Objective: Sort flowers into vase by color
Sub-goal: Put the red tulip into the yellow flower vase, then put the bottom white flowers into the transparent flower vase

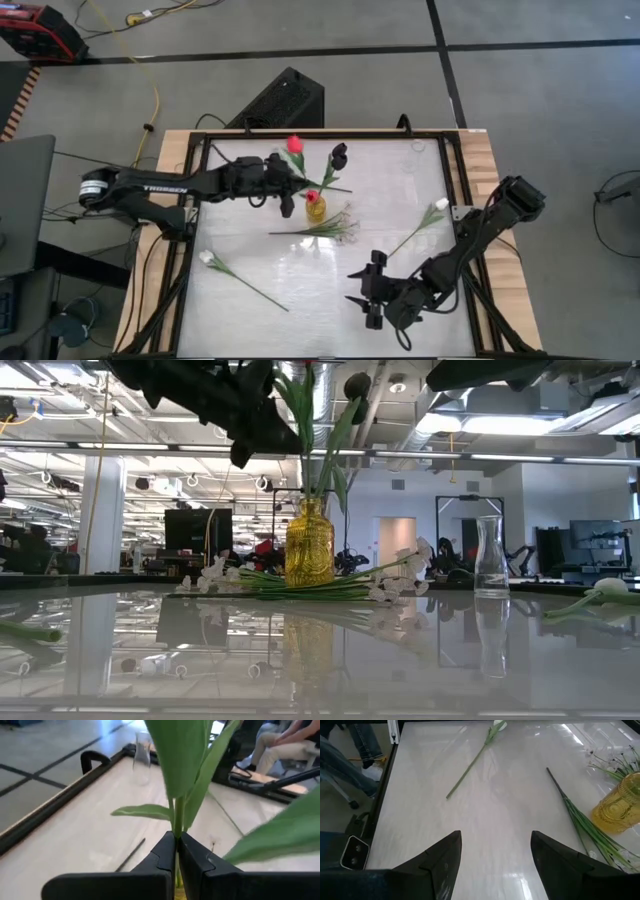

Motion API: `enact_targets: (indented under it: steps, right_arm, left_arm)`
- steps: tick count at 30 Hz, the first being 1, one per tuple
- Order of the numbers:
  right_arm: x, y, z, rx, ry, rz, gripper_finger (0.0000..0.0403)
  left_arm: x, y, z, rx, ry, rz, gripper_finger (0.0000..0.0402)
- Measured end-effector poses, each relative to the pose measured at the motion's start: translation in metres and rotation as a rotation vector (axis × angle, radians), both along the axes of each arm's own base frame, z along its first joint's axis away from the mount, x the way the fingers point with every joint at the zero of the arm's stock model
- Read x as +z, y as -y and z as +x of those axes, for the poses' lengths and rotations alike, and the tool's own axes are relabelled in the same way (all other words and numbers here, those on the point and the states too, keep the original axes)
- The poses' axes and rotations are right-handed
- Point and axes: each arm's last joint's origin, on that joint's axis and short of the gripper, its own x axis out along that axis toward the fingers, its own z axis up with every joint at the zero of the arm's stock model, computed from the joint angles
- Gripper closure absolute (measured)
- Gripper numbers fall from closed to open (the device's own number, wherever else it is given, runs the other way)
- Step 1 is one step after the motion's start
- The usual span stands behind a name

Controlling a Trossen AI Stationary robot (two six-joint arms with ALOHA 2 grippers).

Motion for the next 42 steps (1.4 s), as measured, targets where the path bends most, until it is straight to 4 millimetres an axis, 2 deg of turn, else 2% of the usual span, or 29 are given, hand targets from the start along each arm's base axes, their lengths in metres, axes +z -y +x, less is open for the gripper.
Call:
enact_targets:
  steps: [7,11,20,24,30,36,42]
  right_arm:
    - [0.0,0.0,0.0,0.001,-0.001,0.0,0.0138]
    - [0.0,0.0,0.0,0.001,-0.005,-0.003,0.0138]
    - [-0.001,0.002,0.0,0.01,-0.015,-0.027,0.0138]
    - [-0.001,0.003,0.001,0.006,-0.015,-0.029,0.0138]
    - [-0.001,0.004,0.002,0.006,-0.017,-0.03,0.0138]
    - [-0.003,0.004,0.0,0.027,-0.049,-0.031,0.0138]
    - [0.001,0.006,-0.002,0.025,-0.095,-0.068,0.0138]
  left_arm:
    - [-0.007,-0.001,0.006,0.007,-0.049,-0.031,0.0378]
    - [-0.009,0.0,0.004,-0.015,-0.085,-0.033,0.0336]
    - [-0.009,0.007,-0.006,-0.205,-0.181,-0.091,0.0234]
    - [0.001,0.009,-0.008,-0.277,-0.28,-0.066,0.0211]
    - [0.028,0.01,-0.014,-0.322,-0.425,-0.029,0.0207]
    - [0.056,0.011,-0.032,-0.233,-0.641,-0.063,0.0207]
    - [0.074,0.023,-0.051,-0.202,-0.702,-0.107,0.0207]
